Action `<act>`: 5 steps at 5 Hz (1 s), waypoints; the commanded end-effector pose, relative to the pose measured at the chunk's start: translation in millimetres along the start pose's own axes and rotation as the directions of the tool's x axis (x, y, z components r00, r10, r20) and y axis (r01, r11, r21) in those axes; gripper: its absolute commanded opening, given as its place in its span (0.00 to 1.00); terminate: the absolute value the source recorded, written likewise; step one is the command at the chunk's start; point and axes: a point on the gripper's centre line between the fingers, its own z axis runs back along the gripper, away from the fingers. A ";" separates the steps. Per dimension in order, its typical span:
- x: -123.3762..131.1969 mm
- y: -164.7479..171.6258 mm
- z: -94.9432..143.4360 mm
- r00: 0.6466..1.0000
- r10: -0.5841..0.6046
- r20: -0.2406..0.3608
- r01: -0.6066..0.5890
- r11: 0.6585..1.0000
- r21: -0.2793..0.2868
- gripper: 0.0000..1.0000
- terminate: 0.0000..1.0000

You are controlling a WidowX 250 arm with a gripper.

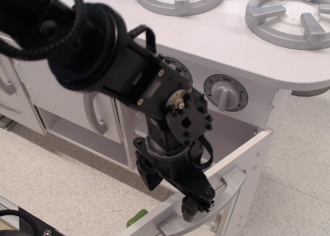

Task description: Close oven

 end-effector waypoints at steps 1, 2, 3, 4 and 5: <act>1.4 24.3 -1.1 0.998 0.018 0.068 -0.021 0.998 0.053 1.00 0.00; 7.5 47.4 -1.1 0.992 0.056 0.113 -0.067 0.992 0.103 1.00 0.00; 14.2 67.4 5.0 0.980 0.110 0.165 -0.133 0.982 0.137 1.00 0.00; 21.9 78.9 24.1 0.966 0.180 0.184 -0.204 0.972 0.119 1.00 0.00; 20.6 83.2 40.6 0.956 0.234 0.175 -0.256 0.960 0.114 1.00 0.00</act>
